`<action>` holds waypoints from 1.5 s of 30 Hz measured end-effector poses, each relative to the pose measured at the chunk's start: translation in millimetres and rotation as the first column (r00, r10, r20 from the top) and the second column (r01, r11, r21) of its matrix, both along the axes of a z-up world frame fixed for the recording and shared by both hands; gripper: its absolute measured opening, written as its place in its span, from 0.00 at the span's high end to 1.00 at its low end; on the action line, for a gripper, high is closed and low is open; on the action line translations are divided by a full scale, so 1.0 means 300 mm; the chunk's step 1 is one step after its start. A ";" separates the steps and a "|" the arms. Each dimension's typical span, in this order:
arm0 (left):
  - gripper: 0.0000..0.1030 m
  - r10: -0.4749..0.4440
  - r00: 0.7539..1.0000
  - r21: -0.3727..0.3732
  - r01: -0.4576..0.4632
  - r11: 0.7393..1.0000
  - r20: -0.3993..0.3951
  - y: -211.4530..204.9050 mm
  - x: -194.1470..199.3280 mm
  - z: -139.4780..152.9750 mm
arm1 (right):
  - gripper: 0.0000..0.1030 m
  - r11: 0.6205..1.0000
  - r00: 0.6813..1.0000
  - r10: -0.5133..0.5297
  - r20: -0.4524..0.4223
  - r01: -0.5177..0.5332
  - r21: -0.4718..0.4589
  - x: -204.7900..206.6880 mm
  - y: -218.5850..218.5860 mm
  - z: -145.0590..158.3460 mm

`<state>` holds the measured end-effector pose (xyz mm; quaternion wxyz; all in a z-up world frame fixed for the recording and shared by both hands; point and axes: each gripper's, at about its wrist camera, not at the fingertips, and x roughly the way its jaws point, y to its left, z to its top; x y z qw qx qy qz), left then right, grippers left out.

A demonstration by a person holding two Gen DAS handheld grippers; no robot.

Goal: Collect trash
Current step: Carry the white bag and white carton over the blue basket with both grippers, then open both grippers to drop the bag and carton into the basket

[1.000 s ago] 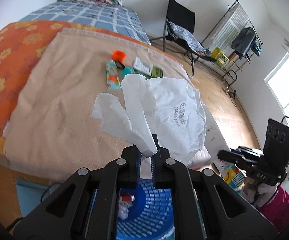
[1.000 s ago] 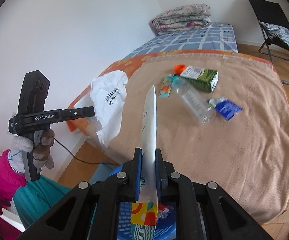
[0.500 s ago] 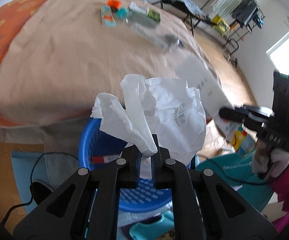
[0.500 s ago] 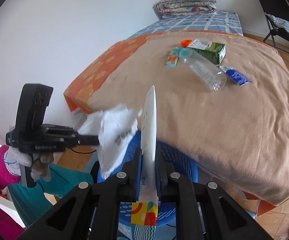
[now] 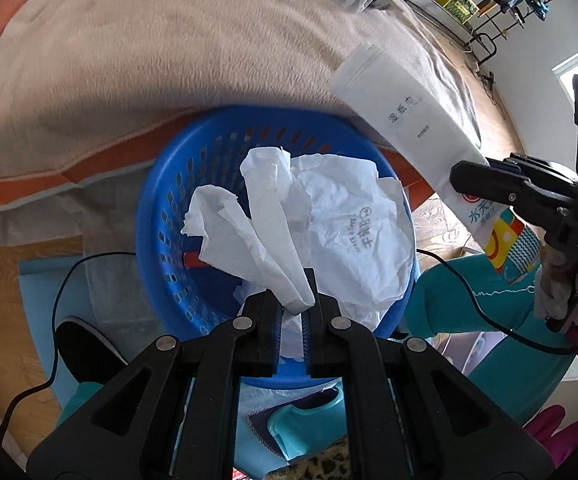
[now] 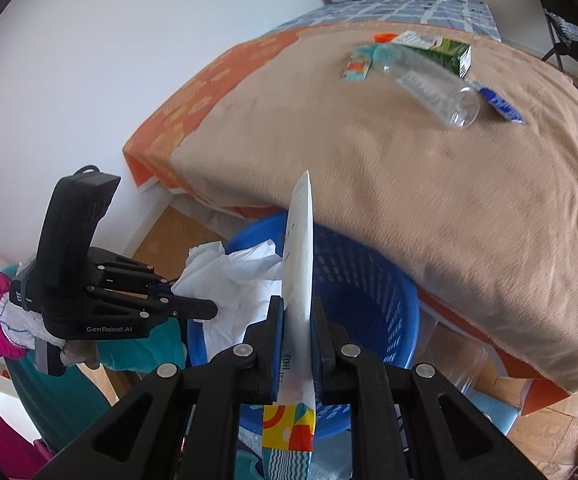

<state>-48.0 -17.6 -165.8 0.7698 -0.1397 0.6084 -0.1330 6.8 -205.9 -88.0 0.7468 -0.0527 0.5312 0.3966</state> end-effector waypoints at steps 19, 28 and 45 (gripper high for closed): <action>0.85 0.017 0.997 0.041 -0.014 0.999 -0.075 -0.011 0.021 -0.048 | 0.86 0.999 0.998 0.004 -0.065 -0.007 -0.045 0.019 0.051 -0.072; 0.66 0.029 0.998 0.060 -0.025 0.998 -0.057 -0.003 0.024 -0.032 | 0.43 0.998 0.998 -0.037 -0.040 0.035 -0.047 0.026 0.048 -0.051; 0.66 0.028 1.000 0.056 -0.028 0.998 -0.011 -0.012 0.038 0.021 | 0.18 0.996 0.997 -0.079 0.018 0.080 -0.049 0.040 0.025 -0.015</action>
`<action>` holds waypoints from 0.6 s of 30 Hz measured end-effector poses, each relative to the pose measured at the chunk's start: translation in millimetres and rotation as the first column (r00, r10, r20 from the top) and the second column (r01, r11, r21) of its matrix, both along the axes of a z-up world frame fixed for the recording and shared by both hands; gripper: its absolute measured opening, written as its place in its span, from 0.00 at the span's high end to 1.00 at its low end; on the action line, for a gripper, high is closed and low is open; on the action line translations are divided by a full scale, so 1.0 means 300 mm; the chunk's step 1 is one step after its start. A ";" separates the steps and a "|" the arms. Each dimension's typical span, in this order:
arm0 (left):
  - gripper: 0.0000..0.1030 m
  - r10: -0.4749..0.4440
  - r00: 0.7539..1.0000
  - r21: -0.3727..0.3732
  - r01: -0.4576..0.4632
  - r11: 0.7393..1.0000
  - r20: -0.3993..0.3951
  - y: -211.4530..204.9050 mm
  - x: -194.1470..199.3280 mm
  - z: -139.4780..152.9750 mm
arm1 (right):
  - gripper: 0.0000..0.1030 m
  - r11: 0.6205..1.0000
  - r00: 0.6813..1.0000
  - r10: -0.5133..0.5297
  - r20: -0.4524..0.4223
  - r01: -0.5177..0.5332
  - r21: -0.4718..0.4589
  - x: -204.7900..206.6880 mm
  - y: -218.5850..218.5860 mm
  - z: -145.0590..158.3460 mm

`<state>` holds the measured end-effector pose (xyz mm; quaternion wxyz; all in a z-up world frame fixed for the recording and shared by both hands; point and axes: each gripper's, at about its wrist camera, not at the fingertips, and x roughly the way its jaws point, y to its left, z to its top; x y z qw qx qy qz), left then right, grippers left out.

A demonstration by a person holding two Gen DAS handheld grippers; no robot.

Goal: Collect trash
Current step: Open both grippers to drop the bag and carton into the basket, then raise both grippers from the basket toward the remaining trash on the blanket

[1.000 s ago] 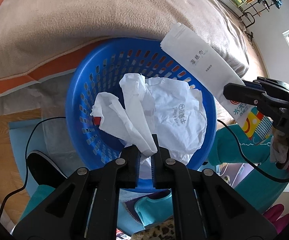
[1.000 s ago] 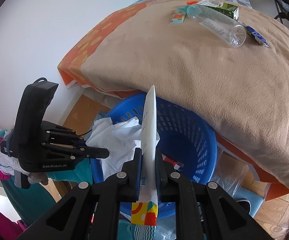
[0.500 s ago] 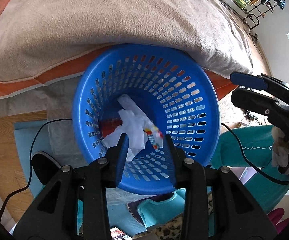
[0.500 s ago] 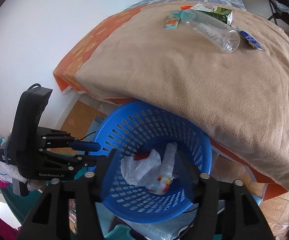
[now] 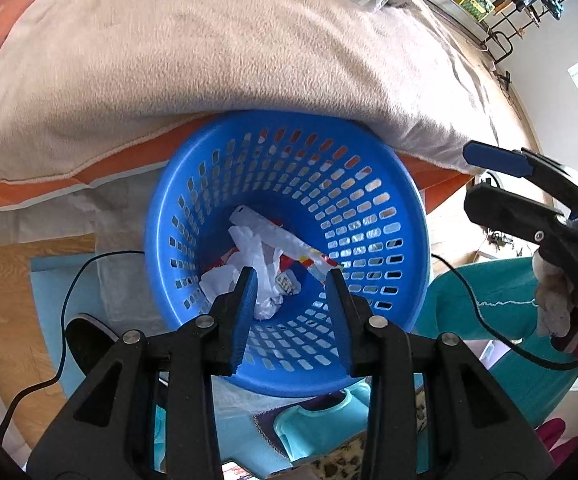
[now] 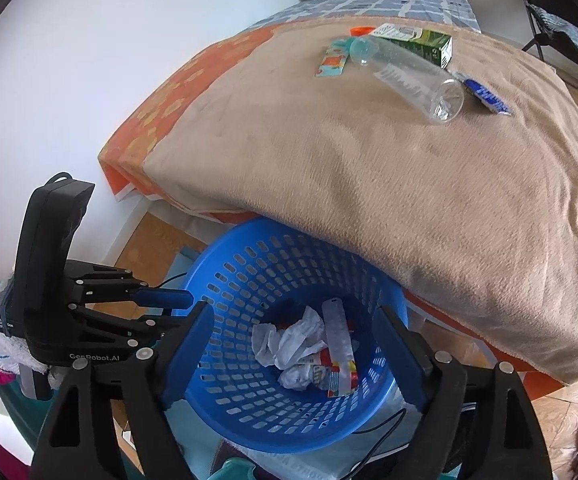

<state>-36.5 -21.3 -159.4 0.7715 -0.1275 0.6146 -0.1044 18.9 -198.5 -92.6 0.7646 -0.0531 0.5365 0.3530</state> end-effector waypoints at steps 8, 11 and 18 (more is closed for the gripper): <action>0.66 0.008 0.999 -0.010 -0.008 1.000 0.036 -0.006 0.030 0.040 | 0.17 1.000 0.999 -0.027 0.034 0.026 0.014 0.009 -0.024 0.040; 0.66 0.014 0.999 -0.013 -0.014 1.000 0.044 -0.006 0.044 0.052 | 0.17 0.999 0.998 -0.033 0.049 0.032 0.027 0.015 -0.031 0.064; 0.66 0.058 0.995 -0.030 -0.055 0.998 0.082 0.016 0.108 0.114 | 0.16 0.996 0.993 -0.062 0.099 0.055 0.074 0.055 -0.057 0.148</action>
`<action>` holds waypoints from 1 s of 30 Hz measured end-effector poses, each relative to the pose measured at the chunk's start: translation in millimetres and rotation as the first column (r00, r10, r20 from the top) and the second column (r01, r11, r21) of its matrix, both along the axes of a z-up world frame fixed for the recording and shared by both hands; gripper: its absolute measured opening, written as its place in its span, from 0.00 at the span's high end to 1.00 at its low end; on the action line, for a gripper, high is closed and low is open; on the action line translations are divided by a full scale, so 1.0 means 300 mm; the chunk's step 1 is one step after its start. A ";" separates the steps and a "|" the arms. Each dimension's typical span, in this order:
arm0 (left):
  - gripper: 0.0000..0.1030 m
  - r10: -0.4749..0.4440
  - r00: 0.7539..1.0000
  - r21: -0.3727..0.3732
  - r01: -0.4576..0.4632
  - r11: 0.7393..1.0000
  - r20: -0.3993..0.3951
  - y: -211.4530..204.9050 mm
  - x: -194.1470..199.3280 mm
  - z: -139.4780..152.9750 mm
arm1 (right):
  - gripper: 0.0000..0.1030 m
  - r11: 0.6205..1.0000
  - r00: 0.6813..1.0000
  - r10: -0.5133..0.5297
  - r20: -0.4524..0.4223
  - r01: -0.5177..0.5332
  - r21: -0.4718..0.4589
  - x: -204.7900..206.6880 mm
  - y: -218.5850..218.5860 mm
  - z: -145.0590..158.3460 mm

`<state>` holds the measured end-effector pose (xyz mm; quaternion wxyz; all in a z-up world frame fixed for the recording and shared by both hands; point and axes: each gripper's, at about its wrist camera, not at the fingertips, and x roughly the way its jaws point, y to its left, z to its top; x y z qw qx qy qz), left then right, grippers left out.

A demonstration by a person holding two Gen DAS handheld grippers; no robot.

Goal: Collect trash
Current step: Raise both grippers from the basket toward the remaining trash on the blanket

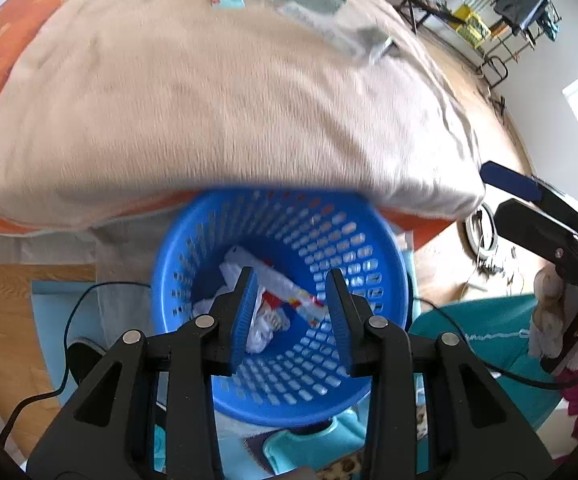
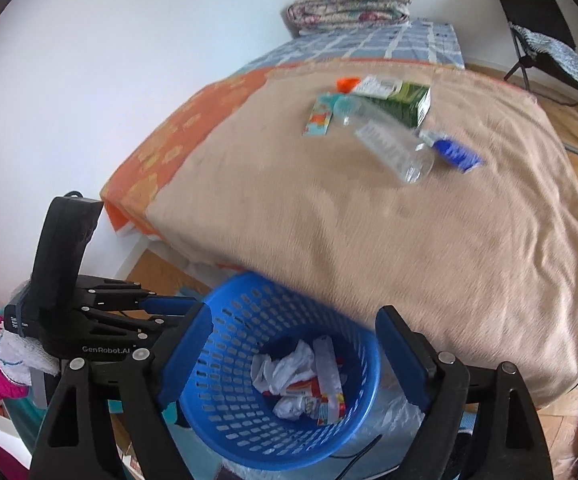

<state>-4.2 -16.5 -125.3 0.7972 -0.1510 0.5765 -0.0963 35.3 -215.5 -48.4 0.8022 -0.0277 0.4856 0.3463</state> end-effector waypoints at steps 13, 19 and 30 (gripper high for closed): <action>0.65 0.065 0.990 -0.016 -0.064 0.998 0.126 0.023 0.184 0.164 | 0.16 0.984 0.990 -0.139 -0.013 0.140 0.111 0.193 -0.111 0.104; 0.54 0.123 0.982 -0.040 -0.119 0.992 0.141 0.042 0.282 0.193 | 0.16 0.975 0.982 -0.187 -0.029 0.189 0.118 0.279 -0.149 0.113; 0.53 0.209 0.965 -0.081 -0.198 0.977 0.159 0.036 0.503 0.220 | 0.16 0.933 0.934 -0.337 -0.117 0.348 0.093 0.525 -0.231 0.041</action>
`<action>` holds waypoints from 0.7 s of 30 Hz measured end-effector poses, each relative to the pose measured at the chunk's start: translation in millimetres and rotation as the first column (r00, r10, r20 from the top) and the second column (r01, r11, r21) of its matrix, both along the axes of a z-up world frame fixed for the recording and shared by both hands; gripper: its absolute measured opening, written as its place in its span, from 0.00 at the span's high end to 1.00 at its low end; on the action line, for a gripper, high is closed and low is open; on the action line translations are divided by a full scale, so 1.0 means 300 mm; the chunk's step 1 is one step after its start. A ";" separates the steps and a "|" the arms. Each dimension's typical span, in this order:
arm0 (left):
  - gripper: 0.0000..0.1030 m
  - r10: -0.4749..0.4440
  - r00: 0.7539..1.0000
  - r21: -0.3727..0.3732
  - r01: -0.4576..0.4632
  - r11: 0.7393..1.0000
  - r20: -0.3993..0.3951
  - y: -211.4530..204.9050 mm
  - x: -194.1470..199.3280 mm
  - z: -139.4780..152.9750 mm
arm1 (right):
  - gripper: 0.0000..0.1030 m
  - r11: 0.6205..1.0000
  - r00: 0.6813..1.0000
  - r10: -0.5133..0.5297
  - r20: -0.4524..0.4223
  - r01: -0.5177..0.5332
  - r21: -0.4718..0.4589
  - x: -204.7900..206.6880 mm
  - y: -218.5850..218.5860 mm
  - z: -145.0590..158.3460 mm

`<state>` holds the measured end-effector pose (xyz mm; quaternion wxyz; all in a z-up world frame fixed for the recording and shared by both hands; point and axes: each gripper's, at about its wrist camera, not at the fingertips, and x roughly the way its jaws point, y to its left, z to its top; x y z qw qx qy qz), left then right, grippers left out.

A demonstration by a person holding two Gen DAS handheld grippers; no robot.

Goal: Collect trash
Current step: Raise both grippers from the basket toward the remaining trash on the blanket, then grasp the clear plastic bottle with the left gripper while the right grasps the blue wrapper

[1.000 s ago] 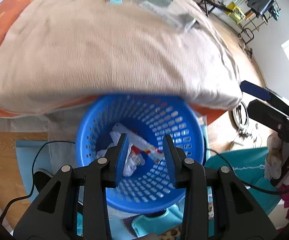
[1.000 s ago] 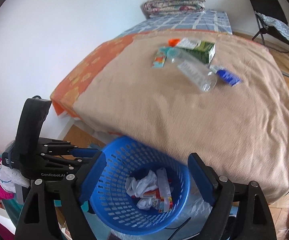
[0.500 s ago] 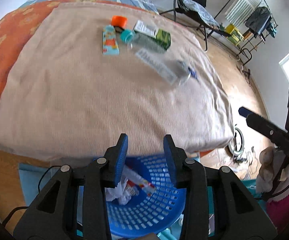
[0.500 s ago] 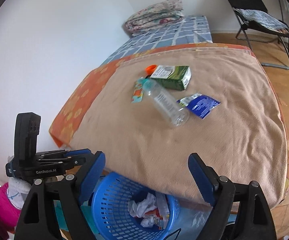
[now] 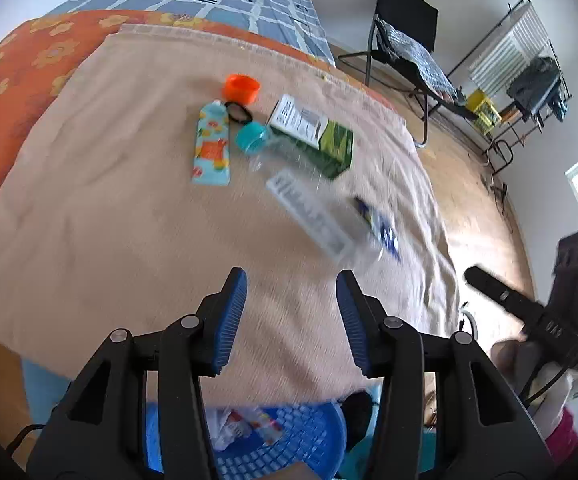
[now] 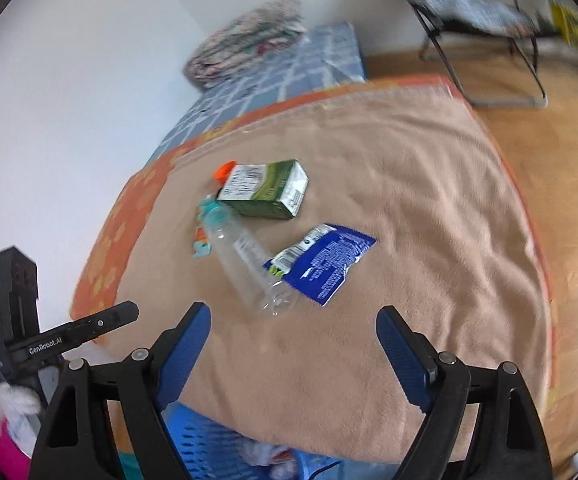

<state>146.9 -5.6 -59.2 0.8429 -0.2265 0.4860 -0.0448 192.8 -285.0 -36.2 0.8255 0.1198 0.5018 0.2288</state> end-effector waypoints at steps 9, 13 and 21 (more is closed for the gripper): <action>0.45 0.051 0.999 -0.068 -0.051 0.996 -0.011 -0.013 0.177 -0.039 | 0.16 0.994 0.991 -0.075 -0.108 0.082 0.066 0.135 -0.009 -0.100; 0.45 0.078 0.996 -0.100 -0.081 0.992 -0.035 -0.013 0.238 -0.072 | 0.16 0.982 0.975 -0.128 -0.183 0.151 0.117 0.192 -0.030 -0.160; 0.45 0.104 0.992 -0.104 -0.111 0.988 -0.076 -0.026 0.341 -0.144 | 0.16 0.970 0.958 -0.158 -0.240 0.197 0.145 0.247 -0.017 -0.227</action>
